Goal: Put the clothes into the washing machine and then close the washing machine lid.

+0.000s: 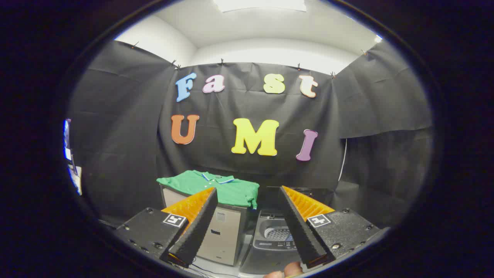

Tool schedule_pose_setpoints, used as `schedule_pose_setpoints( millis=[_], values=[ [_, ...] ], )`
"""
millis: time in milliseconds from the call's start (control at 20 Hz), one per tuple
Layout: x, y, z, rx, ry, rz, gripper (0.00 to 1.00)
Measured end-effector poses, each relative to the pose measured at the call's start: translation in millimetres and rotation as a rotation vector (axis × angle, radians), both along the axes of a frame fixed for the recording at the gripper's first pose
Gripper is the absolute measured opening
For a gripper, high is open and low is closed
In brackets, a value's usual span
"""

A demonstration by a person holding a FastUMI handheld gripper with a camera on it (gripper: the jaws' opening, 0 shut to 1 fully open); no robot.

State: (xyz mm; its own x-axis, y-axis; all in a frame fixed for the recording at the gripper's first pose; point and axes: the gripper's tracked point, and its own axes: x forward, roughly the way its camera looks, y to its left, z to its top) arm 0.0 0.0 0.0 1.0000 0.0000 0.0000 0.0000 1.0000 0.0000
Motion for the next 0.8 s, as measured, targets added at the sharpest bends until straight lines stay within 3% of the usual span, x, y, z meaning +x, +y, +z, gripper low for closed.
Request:
schedule_pose_setpoints(
  millis=[800],
  values=[
    [8.0,-23.3,-16.7,0.075,0.07,-0.052,0.99]
  ],
)
